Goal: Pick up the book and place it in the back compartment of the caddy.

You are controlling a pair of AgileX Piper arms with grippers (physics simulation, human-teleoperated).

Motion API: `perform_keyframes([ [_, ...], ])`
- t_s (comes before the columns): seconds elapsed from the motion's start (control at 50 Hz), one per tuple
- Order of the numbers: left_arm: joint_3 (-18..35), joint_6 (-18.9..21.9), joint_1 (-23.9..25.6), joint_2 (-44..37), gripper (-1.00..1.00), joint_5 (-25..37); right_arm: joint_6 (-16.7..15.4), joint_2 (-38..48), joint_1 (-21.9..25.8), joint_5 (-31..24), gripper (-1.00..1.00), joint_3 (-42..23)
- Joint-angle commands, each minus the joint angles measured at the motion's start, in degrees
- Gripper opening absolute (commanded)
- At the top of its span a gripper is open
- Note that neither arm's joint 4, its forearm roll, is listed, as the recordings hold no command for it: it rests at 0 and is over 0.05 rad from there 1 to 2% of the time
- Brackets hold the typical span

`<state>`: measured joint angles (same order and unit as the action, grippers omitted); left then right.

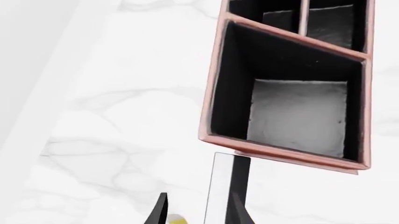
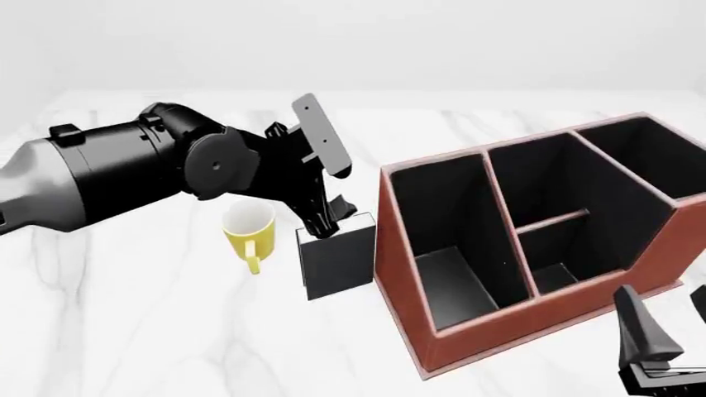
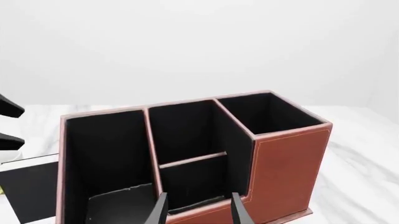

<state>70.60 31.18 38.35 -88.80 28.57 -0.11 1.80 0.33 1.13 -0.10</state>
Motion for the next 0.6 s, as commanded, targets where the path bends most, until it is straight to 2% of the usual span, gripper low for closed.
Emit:
perform_keyframes([
  [0.02, -0.9, -0.5, 0.1, -0.4, 1.0, -0.9, -0.1, 0.0, 0.1, 0.0, 1.0, 0.0],
  [0.2, -2.7, -1.3, 0.7, -1.7, 1.0, -3.8, 0.0, 0.2, 0.1, 0.1, 1.0, 0.0],
  [0.6, -3.3, -1.2, 1.3, -5.5, 1.0, -7.3, 0.1, 0.1, 0.1, 0.1, 1.0, 0.0],
])
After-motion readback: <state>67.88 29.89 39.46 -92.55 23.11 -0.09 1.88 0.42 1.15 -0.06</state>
